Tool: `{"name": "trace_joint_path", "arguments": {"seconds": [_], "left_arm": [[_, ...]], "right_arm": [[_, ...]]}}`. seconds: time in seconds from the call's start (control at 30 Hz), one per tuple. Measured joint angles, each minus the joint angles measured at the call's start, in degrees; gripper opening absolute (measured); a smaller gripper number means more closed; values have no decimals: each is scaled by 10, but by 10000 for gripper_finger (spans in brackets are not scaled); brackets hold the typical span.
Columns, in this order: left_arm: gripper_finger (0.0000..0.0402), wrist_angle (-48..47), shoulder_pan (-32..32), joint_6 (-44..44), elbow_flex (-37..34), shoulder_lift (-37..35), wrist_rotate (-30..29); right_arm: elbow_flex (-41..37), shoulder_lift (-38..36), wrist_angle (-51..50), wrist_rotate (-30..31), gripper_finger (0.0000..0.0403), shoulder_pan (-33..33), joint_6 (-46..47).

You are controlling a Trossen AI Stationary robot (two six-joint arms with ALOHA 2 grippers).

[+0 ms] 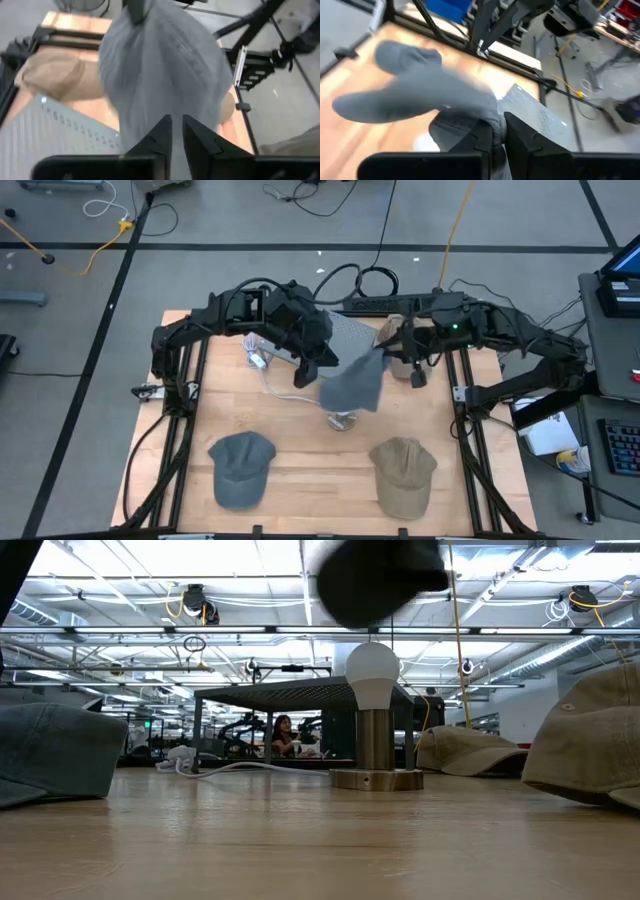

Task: Pick & Place hat
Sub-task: Put the top gray cap on the shelf

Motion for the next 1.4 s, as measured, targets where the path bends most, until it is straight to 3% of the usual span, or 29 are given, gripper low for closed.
{"name": "trace_joint_path", "arguments": {"seconds": [0.33, 0.67, 1.1, 1.4], "left_arm": [[192, -70, 24, -138, 0, 0, 11], [298, -91, 32, -183, 0, 0, 39], [326, -116, 37, -158, 0, -76, -42], [326, -134, 57, -133, 0, -148, -55]], "right_arm": [[75, 0, -117, 111, 19, 15, -61], [98, 1, -138, 147, 19, 13, -139], [98, 84, -64, 143, 19, -53, -249], [98, 149, 129, 145, 19, -103, -326]]}}
